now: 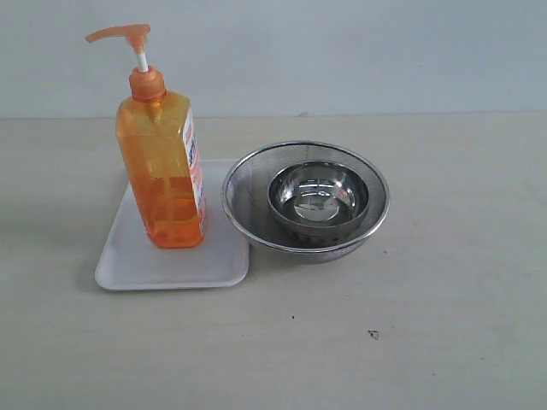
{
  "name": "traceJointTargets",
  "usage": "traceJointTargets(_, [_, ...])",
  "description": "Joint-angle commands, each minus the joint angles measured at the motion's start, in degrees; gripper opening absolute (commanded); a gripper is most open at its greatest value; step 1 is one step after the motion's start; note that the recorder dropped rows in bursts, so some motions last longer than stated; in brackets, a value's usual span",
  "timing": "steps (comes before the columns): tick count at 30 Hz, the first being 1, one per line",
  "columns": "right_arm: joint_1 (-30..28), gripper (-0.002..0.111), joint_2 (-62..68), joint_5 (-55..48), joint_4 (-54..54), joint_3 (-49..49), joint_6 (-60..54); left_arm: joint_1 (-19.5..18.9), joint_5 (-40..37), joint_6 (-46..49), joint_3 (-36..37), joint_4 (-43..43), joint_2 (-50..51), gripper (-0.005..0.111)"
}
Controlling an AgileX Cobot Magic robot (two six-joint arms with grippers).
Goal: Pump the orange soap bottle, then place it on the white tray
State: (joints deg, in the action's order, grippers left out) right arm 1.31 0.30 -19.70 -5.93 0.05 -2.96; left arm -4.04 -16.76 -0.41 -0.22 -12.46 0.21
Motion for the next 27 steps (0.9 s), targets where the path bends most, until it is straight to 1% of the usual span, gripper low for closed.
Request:
traceJointTargets(1, [-0.1, 0.000, -0.3, 0.6, 0.3, 0.0, -0.1, 0.2, -0.2, 1.0, 0.2, 0.0, -0.2, 0.005])
traceJointTargets(4, [-0.1, 0.000, -0.3, 0.6, 0.3, 0.0, -0.1, 0.2, -0.2, 3.1, 0.2, 0.0, -0.2, 0.005])
traceJointTargets(27, [-0.1, 0.000, -0.3, 0.6, 0.3, 0.0, -0.1, 0.2, -0.2, 3.0, 0.2, 0.3, -0.2, 0.005])
